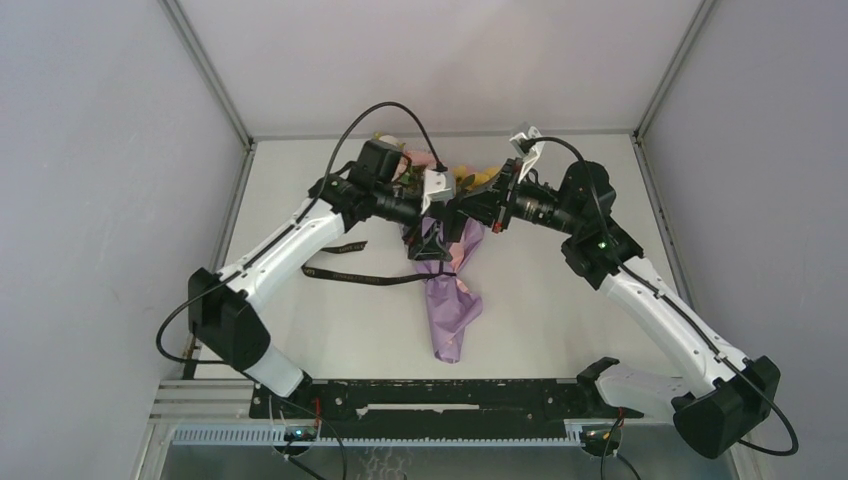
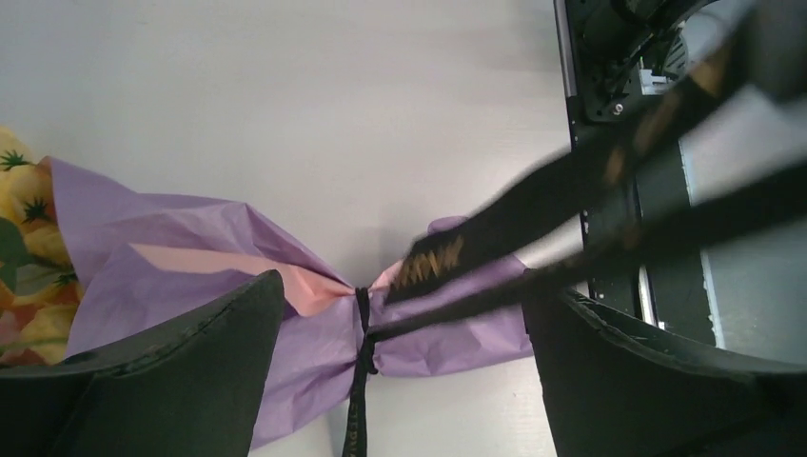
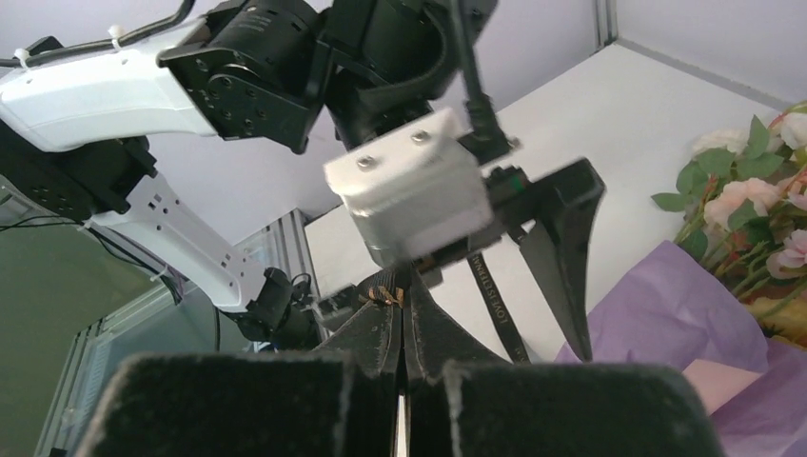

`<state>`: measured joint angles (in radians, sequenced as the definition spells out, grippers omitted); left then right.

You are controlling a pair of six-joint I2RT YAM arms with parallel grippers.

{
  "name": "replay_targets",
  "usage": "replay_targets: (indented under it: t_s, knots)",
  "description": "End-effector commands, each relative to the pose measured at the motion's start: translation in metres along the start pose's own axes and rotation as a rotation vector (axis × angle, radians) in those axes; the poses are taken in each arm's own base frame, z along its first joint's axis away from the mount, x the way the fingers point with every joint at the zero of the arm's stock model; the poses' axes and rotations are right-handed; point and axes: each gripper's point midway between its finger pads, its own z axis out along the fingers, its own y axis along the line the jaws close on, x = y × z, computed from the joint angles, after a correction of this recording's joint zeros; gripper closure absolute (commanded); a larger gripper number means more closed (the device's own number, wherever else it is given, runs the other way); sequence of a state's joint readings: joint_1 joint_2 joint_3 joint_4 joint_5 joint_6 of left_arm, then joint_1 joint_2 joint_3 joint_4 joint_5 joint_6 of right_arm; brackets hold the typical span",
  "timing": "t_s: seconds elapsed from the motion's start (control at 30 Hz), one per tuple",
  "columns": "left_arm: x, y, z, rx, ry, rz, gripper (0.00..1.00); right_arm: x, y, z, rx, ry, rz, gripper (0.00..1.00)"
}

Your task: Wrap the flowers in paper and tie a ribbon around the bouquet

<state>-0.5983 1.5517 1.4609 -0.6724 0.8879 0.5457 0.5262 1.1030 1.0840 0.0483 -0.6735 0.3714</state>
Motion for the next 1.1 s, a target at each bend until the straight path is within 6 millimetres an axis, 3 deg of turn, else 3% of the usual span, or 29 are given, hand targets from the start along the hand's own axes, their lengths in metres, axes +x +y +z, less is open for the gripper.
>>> replay_targets:
  t_s: [0.0, 0.1, 0.17, 0.2, 0.27, 0.33, 0.47, 0.53, 0.63, 0.8, 0.9, 1.07]
  knots:
    - [-0.040, 0.009, 0.006, -0.017, -0.070, 0.037, 0.14, -0.029, 0.020, 0.000, -0.056, -0.065, -0.060, 1.00]
    - [-0.040, 0.007, 0.008, 0.010, -0.071, 0.022, 0.64, -0.019, 0.015, -0.003, -0.025, -0.031, -0.068, 1.00]
    - [-0.041, 0.001, 0.007, 0.030, -0.079, 0.017, 0.95, -0.003, 0.006, -0.007, 0.024, 0.031, -0.046, 0.94]
    - [-0.041, -0.001, 0.007, 0.038, -0.084, 0.011, 0.99, 0.006, 0.001, -0.009, 0.048, 0.060, -0.038, 0.90]
    - [-0.042, -0.005, 0.005, 0.044, -0.088, 0.007, 1.00, 0.023, -0.011, -0.015, 0.112, 0.108, -0.012, 0.73]
    - [-0.041, -0.001, 0.002, 0.012, -0.081, 0.012, 1.00, 0.045, -0.026, -0.025, 0.196, 0.146, 0.023, 0.63]
    - [-0.038, 0.019, -0.006, -0.083, -0.085, -0.026, 1.00, 0.091, -0.045, -0.043, 0.351, 0.164, 0.067, 0.58]
    - [-0.038, 0.029, -0.008, -0.100, -0.097, -0.072, 1.00, 0.127, -0.043, -0.035, 0.361, 0.204, 0.066, 0.59]
    - [-0.043, 0.030, -0.009, -0.081, -0.118, -0.111, 1.00, 0.185, -0.035, -0.007, 0.272, 0.278, 0.060, 0.64]
    - [-0.058, 0.022, -0.011, -0.044, -0.161, -0.138, 1.00, 0.247, -0.067, 0.027, 0.295, 0.386, 0.067, 0.84]
    - [-0.075, 0.009, -0.021, -0.018, -0.197, -0.123, 1.00, 0.280, -0.082, 0.031, 0.315, 0.439, 0.111, 0.89]
    - [-0.105, -0.010, -0.041, 0.029, -0.243, -0.107, 1.00, 0.329, -0.094, 0.017, 0.360, 0.506, 0.180, 0.91]
